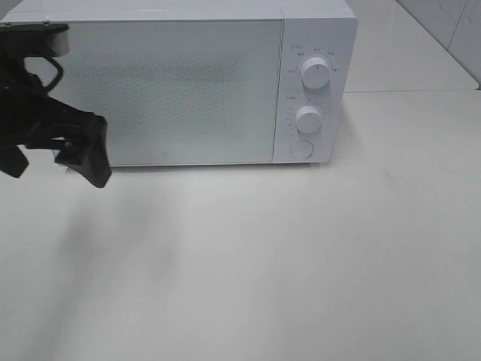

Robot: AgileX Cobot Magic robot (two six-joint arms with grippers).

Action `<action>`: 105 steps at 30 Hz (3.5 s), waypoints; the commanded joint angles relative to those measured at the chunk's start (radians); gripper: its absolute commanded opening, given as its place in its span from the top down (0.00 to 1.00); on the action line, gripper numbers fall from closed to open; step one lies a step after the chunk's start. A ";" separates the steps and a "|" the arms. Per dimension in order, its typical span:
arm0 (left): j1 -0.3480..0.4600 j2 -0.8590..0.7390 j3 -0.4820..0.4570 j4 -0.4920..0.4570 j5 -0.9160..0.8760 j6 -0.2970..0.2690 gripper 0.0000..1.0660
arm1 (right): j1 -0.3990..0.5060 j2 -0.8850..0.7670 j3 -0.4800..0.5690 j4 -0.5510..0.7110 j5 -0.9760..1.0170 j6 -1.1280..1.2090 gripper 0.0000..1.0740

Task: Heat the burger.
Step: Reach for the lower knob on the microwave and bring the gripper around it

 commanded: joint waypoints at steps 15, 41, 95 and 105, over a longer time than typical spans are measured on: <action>0.381 -0.162 0.003 -0.005 0.223 0.143 0.06 | -0.003 -0.027 0.006 -0.001 0.000 -0.008 0.29; 0.435 -0.770 0.402 0.001 0.095 0.153 0.06 | -0.003 -0.027 0.006 -0.001 0.000 -0.008 0.29; 0.435 -1.587 0.618 0.019 0.067 0.150 0.06 | -0.002 -0.018 0.006 0.003 0.000 -0.008 0.29; 0.435 -1.587 0.618 0.022 0.067 0.151 0.06 | -0.002 0.077 -0.027 0.010 -0.117 -0.008 0.29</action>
